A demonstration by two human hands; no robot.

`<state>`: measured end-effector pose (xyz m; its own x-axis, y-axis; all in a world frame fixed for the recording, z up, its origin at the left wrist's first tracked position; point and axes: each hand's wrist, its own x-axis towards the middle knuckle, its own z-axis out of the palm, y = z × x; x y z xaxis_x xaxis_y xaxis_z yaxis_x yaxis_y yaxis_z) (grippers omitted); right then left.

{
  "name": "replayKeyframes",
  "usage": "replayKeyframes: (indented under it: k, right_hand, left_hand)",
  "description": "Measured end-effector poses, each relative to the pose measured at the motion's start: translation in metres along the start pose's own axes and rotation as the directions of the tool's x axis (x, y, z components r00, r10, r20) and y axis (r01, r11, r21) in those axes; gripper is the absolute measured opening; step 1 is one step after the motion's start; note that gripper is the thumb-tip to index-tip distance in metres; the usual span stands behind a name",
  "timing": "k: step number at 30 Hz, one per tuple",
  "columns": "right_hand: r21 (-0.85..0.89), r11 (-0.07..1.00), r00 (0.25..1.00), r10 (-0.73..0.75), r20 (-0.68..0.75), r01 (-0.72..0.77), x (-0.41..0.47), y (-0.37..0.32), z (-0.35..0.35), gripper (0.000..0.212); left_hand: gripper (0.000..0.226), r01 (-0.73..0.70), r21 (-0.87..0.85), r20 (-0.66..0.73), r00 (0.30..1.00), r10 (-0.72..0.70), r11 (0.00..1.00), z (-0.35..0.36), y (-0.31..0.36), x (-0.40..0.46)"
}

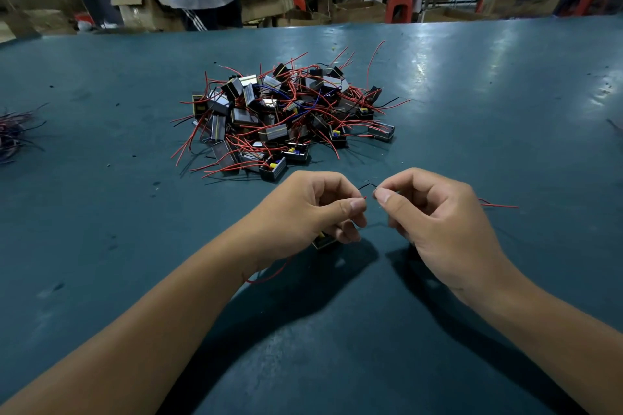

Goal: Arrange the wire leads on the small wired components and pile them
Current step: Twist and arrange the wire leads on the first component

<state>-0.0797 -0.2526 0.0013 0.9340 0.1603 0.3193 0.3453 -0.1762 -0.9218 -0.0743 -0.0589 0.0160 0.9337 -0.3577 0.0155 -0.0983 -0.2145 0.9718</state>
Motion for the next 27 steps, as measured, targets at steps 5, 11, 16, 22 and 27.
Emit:
replayKeyframes:
  k: [5,11,16,22,27]
  right_hand:
    - [-0.015,1.000,1.000,0.020,0.010,-0.020,0.0005,0.0012,0.0017,0.014]
    - [0.009,0.998,0.998,0.069,-0.012,-0.069,0.0011,0.0008,0.0033,0.013]
    - [-0.005,0.998,0.998,0.067,-0.013,-0.067,0.0010,0.0012,0.0029,0.013]
    - [0.029,0.997,0.997,0.068,-0.049,-0.067,0.0019,0.0033,0.0027,0.010]
    - [0.049,0.998,0.998,0.046,-0.050,-0.043,0.0014,0.0035,0.0023,0.007]
  left_hand:
    - [0.015,-0.014,0.012,0.010,1.000,0.014,1.000,-0.0003,0.0000,-0.0005]
    - [0.014,-0.027,0.021,0.019,0.999,0.027,0.999,-0.0002,0.0008,-0.0001]
    - [0.012,-0.025,0.021,0.018,1.000,0.024,0.999,-0.0008,0.0007,0.0002]
    - [0.015,-0.007,0.005,0.018,1.000,0.007,1.000,-0.0024,0.0009,-0.0005]
    - [0.013,0.013,-0.031,0.018,1.000,-0.013,0.999,-0.0017,0.0002,-0.0004]
